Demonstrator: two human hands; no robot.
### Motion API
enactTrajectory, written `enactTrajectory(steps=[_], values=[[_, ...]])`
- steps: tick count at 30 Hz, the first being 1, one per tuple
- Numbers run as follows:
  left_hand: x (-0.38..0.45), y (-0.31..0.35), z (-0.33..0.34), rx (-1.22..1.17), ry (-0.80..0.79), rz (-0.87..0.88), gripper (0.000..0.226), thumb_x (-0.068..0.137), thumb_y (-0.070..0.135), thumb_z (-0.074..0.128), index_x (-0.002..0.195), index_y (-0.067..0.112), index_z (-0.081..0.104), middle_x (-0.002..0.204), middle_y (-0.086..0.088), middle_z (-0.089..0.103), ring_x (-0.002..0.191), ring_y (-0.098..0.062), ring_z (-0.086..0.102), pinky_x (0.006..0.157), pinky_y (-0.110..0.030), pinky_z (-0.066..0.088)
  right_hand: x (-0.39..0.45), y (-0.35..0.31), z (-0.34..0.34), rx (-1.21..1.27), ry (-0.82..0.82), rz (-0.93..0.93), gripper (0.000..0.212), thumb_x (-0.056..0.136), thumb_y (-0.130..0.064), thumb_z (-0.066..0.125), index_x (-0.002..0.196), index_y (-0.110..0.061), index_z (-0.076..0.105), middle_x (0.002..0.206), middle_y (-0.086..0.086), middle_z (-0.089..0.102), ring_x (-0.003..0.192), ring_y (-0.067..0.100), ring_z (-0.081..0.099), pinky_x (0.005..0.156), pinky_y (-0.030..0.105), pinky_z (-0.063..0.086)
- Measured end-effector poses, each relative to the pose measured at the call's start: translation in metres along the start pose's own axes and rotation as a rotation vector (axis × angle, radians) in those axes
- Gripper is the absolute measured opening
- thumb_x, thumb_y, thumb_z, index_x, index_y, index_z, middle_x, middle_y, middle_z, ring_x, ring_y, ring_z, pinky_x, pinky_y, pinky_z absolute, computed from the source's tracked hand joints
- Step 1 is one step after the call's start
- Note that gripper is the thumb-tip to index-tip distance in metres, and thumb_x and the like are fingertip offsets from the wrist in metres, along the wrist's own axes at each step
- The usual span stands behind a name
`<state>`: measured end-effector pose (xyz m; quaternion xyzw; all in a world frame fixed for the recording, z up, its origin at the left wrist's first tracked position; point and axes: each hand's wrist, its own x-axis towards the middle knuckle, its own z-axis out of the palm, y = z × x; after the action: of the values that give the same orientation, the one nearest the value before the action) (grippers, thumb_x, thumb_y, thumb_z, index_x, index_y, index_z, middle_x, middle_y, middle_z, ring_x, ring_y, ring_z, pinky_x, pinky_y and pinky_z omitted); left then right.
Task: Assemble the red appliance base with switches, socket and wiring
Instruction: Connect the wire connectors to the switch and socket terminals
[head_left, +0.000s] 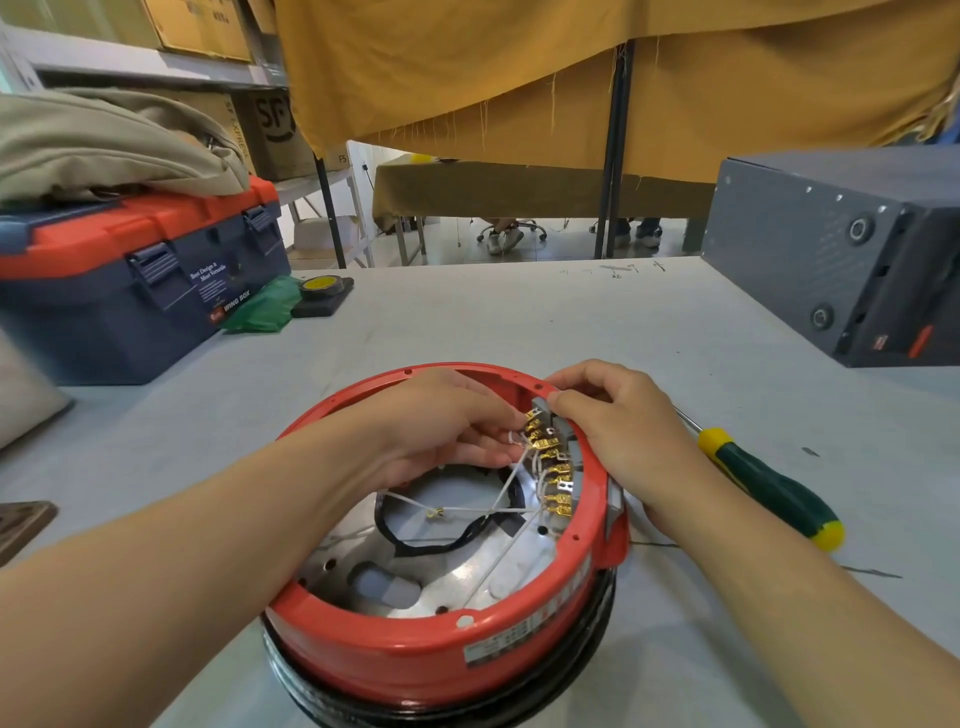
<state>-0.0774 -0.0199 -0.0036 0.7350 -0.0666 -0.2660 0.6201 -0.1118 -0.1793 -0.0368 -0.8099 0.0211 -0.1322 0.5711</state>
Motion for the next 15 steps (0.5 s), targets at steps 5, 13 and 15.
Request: enactTrajectory(steps=[5, 13, 15], values=[[0.0007, 0.0005, 0.0011, -0.002, -0.004, 0.017, 0.012, 0.084, -0.002, 0.061, 0.072, -0.001, 0.066, 0.062, -0.013, 0.066, 0.052, -0.012, 0.065, 0.050, -0.015, 0.051, 0.0002, -0.0003, -0.0002, -0.014, 0.000, -0.012, 0.011, 0.087, -0.019, 0.062, 0.093, -0.021, 0.070, 0.099, 0.001, 0.065, 0.088, 0.011, 0.062, 0.074, 0.024, 0.051], [-0.0007, -0.0004, 0.0043, 0.013, -0.003, 0.086, 0.012, 0.085, -0.003, 0.059, 0.074, -0.001, 0.063, 0.057, -0.008, 0.066, 0.050, -0.009, 0.063, 0.050, -0.014, 0.051, -0.0009, -0.0001, -0.0010, -0.040, 0.041, -0.027, 0.011, 0.085, -0.022, 0.065, 0.092, -0.021, 0.073, 0.096, 0.000, 0.066, 0.086, 0.010, 0.062, 0.071, 0.022, 0.051], [-0.0011, -0.0006, 0.0043, 0.018, -0.003, 0.090, 0.012, 0.085, -0.002, 0.059, 0.073, -0.001, 0.063, 0.056, -0.007, 0.066, 0.050, -0.009, 0.063, 0.051, -0.014, 0.050, -0.0011, -0.0001, -0.0014, -0.031, 0.048, -0.028, 0.010, 0.085, -0.022, 0.066, 0.092, -0.020, 0.073, 0.091, -0.002, 0.067, 0.083, 0.008, 0.063, 0.067, 0.019, 0.051]])
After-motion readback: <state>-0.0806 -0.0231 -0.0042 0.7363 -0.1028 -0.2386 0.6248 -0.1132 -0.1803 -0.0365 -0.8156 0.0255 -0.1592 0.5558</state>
